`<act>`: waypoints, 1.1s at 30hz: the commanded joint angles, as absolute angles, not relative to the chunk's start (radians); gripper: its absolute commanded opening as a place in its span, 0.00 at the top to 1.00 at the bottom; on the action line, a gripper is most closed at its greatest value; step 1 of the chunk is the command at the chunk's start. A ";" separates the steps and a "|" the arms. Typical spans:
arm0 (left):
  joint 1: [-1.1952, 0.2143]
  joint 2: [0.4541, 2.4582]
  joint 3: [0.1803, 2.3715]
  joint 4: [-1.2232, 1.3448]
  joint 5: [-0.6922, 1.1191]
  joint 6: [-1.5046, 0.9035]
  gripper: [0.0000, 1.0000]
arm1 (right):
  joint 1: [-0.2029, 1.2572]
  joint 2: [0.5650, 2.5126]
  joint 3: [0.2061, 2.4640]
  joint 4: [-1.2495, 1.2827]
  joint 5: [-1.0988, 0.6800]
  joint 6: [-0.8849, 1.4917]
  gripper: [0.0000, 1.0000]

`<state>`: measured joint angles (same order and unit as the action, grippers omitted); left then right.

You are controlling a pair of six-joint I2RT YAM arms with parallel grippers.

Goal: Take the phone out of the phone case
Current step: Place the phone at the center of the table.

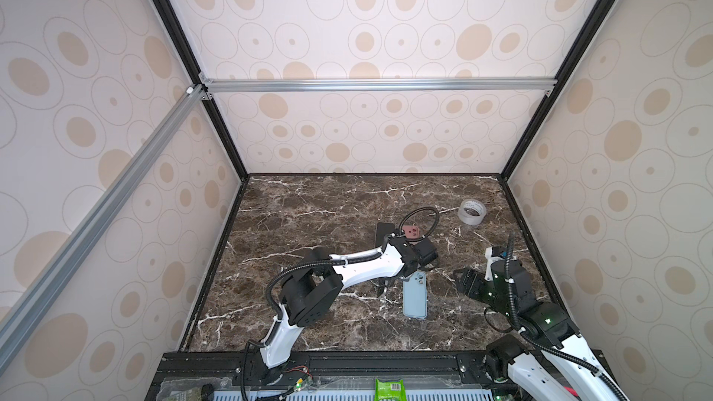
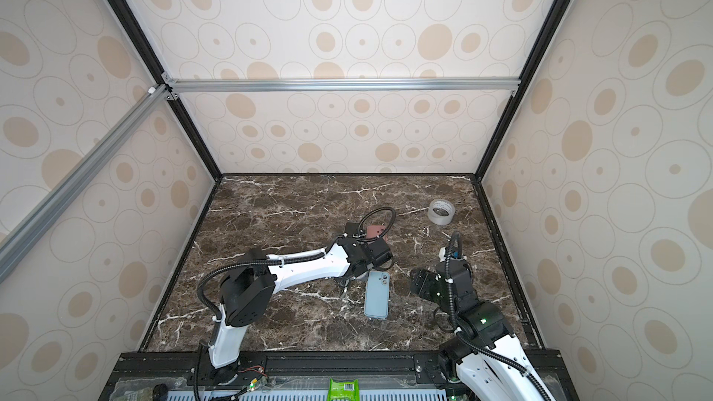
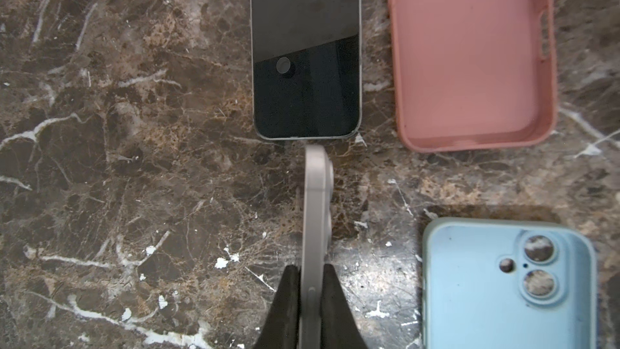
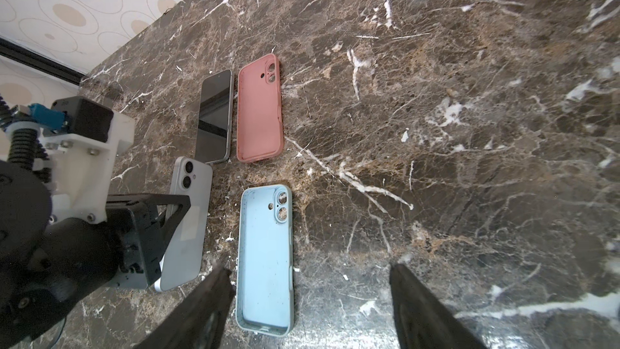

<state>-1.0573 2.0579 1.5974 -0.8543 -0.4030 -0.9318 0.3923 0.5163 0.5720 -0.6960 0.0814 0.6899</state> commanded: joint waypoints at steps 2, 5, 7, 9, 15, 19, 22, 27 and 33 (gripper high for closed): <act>-1.069 2.082 1.598 -0.843 -0.408 -0.963 0.84 | 0.388 0.507 0.563 -0.727 0.098 0.683 0.23; -1.069 2.085 1.598 -0.839 -0.406 -0.962 0.82 | 0.388 0.507 0.561 -0.726 0.098 0.682 0.23; -1.069 2.087 1.600 -0.839 -0.405 -0.960 0.82 | 0.389 0.506 0.561 -0.727 0.098 0.682 0.23; -1.069 2.091 1.601 -0.837 -0.402 -0.961 0.81 | 0.390 0.506 0.562 -0.727 0.098 0.683 0.23; -1.069 2.096 1.594 -0.823 -0.397 -0.960 0.80 | 0.389 0.507 0.558 -0.730 0.101 0.681 0.23; -1.069 2.103 1.595 -0.816 -0.393 -0.961 0.76 | 0.389 0.508 0.558 -0.730 0.097 0.681 0.23; -1.069 2.106 1.594 -0.812 -0.391 -0.962 0.74 | 0.389 0.508 0.558 -0.733 0.098 0.680 0.23; -1.069 2.111 1.591 -0.807 -0.393 -0.962 0.73 | 0.388 0.508 0.557 -0.733 0.097 0.679 0.23; -1.069 2.120 1.589 -0.792 -0.387 -0.962 0.69 | 0.389 0.509 0.558 -0.738 0.097 0.678 0.23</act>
<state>-1.0615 2.0998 1.5929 -0.7818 -0.3710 -0.9375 0.3923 0.5140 0.5663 -0.7189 0.0830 0.6868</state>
